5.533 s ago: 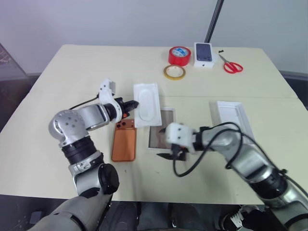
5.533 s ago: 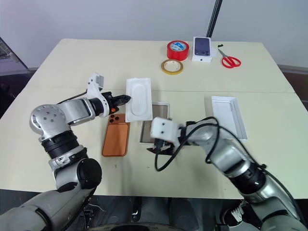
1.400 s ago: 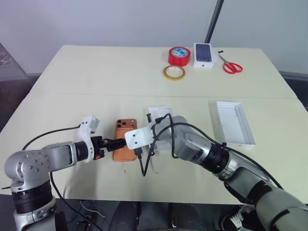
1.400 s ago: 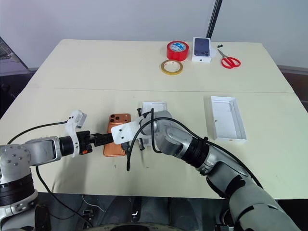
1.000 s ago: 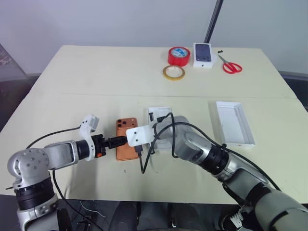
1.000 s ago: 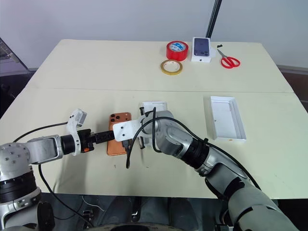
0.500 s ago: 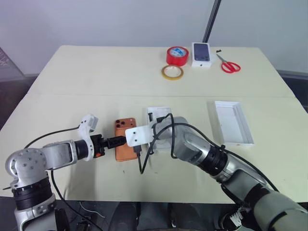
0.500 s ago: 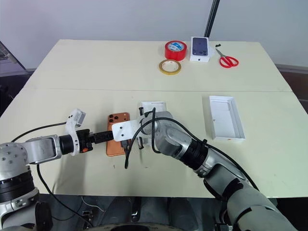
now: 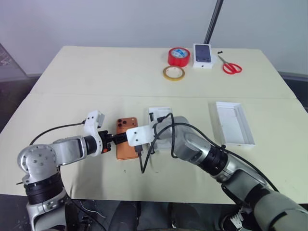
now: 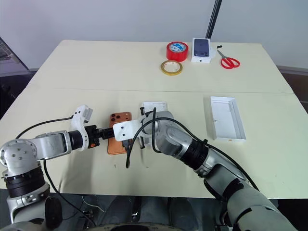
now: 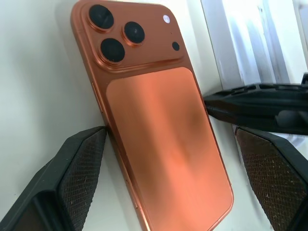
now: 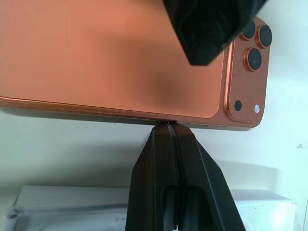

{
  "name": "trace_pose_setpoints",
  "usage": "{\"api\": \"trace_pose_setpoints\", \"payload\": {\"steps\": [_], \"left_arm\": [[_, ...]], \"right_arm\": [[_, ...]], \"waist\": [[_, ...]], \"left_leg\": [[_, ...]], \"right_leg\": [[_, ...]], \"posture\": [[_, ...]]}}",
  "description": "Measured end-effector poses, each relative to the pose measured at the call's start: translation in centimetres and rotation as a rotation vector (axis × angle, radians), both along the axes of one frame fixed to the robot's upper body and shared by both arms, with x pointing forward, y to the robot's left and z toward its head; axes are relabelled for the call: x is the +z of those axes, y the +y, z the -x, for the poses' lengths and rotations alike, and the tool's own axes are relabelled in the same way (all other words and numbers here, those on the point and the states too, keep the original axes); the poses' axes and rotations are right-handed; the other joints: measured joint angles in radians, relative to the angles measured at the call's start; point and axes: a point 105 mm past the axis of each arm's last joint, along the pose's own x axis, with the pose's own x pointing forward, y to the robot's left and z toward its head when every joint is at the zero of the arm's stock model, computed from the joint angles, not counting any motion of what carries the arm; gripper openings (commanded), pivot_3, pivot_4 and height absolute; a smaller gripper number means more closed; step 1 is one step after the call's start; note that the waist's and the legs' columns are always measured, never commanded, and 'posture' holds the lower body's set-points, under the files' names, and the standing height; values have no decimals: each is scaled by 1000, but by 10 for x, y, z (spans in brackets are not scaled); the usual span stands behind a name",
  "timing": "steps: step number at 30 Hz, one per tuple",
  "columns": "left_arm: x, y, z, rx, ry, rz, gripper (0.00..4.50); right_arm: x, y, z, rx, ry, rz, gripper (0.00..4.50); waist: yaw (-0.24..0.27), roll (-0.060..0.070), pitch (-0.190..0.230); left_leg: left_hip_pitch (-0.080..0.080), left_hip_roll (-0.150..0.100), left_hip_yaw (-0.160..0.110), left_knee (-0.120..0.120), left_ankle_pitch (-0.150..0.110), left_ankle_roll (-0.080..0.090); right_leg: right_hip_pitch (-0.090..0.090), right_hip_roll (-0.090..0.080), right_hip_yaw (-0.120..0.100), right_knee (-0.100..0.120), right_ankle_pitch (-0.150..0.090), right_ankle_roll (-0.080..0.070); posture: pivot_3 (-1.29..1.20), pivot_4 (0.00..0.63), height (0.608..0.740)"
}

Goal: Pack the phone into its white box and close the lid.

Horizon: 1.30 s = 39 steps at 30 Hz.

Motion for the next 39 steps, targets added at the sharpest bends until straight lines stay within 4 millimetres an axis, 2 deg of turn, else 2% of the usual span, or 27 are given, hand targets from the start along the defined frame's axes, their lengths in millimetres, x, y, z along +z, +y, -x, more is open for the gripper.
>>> {"api": "trace_pose_setpoints", "payload": {"steps": [4,8,19,22,26,27,34,38,39], "left_arm": [[1,2,-3,34,13,73,4461],[6,-9,-2,-17,13,182,4461],[7,-7,1,-5,34,181,4461],[6,-3,2,15,47,190,3630],[9,6,5,32,56,187,1651],[9,9,6,36,61,187,1279],[5,17,10,68,109,224,1279],[7,16,11,74,120,283,16],[10,15,11,71,108,290,16]], "right_arm": [[0,-1,-1,-3,-6,2,0],[2,3,1,14,-11,-3,0],[1,5,3,30,-6,-10,0],[1,7,4,33,-4,-12,0],[1,7,5,35,-1,-11,0],[1,7,5,35,-1,-11,0],[1,7,5,37,1,-9,0],[1,6,4,32,-2,-6,0],[1,5,4,30,-2,-7,0]], "waist": [[-2,0,0],[-6,-2,0],[-8,-2,0],[-10,-2,0],[-10,-2,0],[-10,-2,0],[-8,-1,0],[-9,-1,0],[-8,-2,0]], "left_leg": [[0,0,0,0,1,-2],[-2,0,0,0,2,-3],[-5,1,0,-1,3,-5],[-5,1,0,-1,3,-5],[-5,1,0,-1,3,-6],[-5,1,0,-1,3,-6],[-5,1,0,-1,3,-5],[-5,1,0,-2,3,-5],[-5,1,0,-2,3,-5]], "right_leg": [[0,0,0,0,0,0],[1,0,0,0,0,0],[-2,1,1,0,0,0],[-2,1,1,0,0,0],[-2,1,1,0,0,0],[-2,1,1,0,0,0],[-2,1,1,0,0,0],[-2,1,1,-1,0,0],[-2,1,1,-1,0,0]], "posture": [[0,150,709],[0,150,709],[0,150,709],[0,150,709],[0,150,709],[0,150,709],[0,150,709],[0,150,709],[0,150,709]]}}
